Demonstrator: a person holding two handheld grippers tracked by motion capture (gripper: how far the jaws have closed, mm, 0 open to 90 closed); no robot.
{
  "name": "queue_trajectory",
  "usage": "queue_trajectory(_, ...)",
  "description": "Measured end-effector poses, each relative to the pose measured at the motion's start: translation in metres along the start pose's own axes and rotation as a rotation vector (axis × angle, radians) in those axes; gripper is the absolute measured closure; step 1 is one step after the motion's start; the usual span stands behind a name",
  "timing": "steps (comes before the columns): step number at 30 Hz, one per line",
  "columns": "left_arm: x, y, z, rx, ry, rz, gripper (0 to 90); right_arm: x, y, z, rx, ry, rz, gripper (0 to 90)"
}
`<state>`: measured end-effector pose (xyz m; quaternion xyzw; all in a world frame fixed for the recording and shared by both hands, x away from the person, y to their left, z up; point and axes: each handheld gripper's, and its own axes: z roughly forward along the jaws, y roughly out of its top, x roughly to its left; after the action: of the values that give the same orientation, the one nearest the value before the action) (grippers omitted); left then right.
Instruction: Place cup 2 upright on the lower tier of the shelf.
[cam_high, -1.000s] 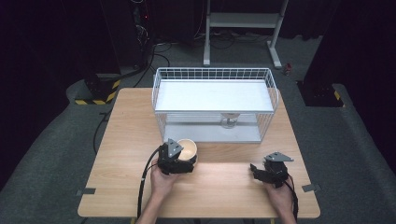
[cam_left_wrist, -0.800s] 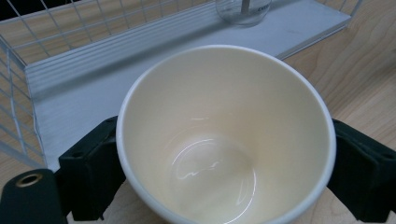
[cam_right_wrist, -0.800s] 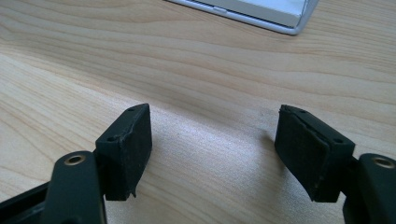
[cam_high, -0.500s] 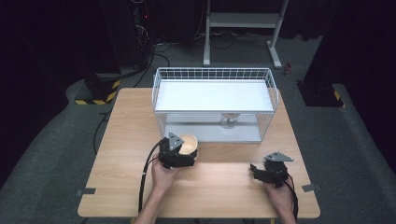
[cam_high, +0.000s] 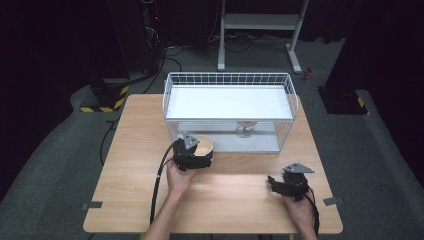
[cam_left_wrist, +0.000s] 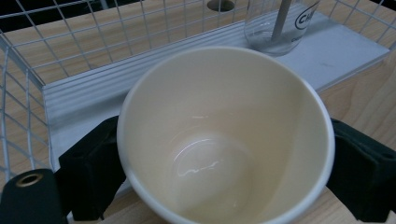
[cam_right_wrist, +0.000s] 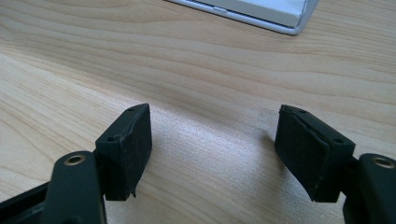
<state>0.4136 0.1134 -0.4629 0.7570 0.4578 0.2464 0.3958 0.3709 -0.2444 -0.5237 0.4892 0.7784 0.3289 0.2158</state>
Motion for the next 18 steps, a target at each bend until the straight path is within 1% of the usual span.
queue_trajectory(1,0.0,0.001,0.002,0.004,0.009,0.014,10.1,0.0,0.0,0.0,0.0,0.0,0.0,27.4)
queue_trajectory(2,-0.001,0.002,0.003,0.007,0.015,0.019,10.1,0.0,0.0,0.0,0.0,0.0,0.0,27.4)
queue_trajectory(5,-0.002,0.006,0.008,0.008,0.018,0.015,10.1,0.0,0.0,0.0,0.0,0.0,0.0,27.4)
queue_trajectory(6,-0.002,0.007,0.009,0.001,0.018,0.011,10.1,0.0,0.0,0.0,0.0,0.0,0.0,27.3)
queue_trajectory(9,0.0,0.007,0.013,0.01,0.013,-0.001,10.1,0.0,0.0,0.0,0.0,0.001,0.0,27.3)
queue_trajectory(11,0.0,0.009,0.015,0.01,0.015,-0.009,10.1,0.0,0.0,0.0,0.0,0.001,0.0,27.3)
queue_trajectory(15,-0.002,0.012,0.018,0.014,0.029,0.019,10.1,0.0,0.0,0.0,0.0,0.001,0.0,27.3)
queue_trajectory(16,-0.002,0.013,0.02,0.012,0.031,0.019,10.0,0.0,0.0,0.0,0.0,0.001,0.0,27.3)
queue_trajectory(18,0.0,0.012,0.022,0.009,0.031,0.004,10.0,0.0,0.0,0.0,0.0,0.001,0.0,27.3)
